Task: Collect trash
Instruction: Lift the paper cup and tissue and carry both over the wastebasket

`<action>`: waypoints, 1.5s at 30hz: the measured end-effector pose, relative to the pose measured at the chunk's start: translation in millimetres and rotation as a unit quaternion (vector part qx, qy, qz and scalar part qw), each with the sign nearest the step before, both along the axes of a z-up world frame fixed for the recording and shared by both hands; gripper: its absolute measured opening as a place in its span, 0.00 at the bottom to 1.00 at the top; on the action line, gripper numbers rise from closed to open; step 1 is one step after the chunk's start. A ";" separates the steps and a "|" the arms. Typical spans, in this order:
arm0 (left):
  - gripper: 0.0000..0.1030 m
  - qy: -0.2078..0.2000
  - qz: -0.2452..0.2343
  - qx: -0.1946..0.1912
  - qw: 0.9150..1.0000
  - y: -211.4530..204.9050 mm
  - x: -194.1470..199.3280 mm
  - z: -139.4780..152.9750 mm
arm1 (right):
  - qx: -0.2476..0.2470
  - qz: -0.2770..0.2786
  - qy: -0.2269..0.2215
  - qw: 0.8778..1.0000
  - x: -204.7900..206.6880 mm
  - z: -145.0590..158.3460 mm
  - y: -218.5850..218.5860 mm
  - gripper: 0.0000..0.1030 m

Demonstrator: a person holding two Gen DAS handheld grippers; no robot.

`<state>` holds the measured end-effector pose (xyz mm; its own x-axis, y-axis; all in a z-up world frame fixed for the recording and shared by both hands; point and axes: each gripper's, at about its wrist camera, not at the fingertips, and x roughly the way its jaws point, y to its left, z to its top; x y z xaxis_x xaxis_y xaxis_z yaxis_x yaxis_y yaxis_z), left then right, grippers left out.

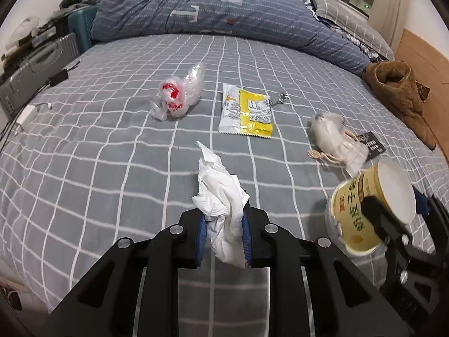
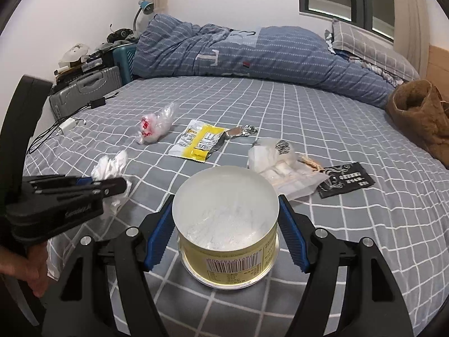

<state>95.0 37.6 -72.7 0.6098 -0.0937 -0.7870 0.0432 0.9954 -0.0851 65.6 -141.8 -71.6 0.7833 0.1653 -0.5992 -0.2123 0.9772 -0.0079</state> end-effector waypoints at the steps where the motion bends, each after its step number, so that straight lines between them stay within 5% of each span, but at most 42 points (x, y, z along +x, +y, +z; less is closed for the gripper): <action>1: 0.20 0.000 -0.001 0.002 1.000 -1.2 -4.0 0.3 | -0.001 0.000 0.000 1.000 -2.7 1.1 -1.3 0.65; 28: 0.20 -0.002 -0.012 -0.003 1.000 -42.0 -154.7 41.4 | 0.003 -0.022 -0.006 1.000 -155.9 56.2 -44.9 0.65; 45: 0.20 0.018 -0.027 -0.026 0.999 -49.0 -232.2 44.9 | -0.010 -0.038 0.029 0.999 -241.0 42.4 -47.6 0.65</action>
<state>-137.2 -11.4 -27.7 0.5742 -0.1660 -0.8017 0.0918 0.9861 -0.1385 -175.4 -189.4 -29.2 0.7571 0.0935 -0.6465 -0.1377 0.9903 -0.0181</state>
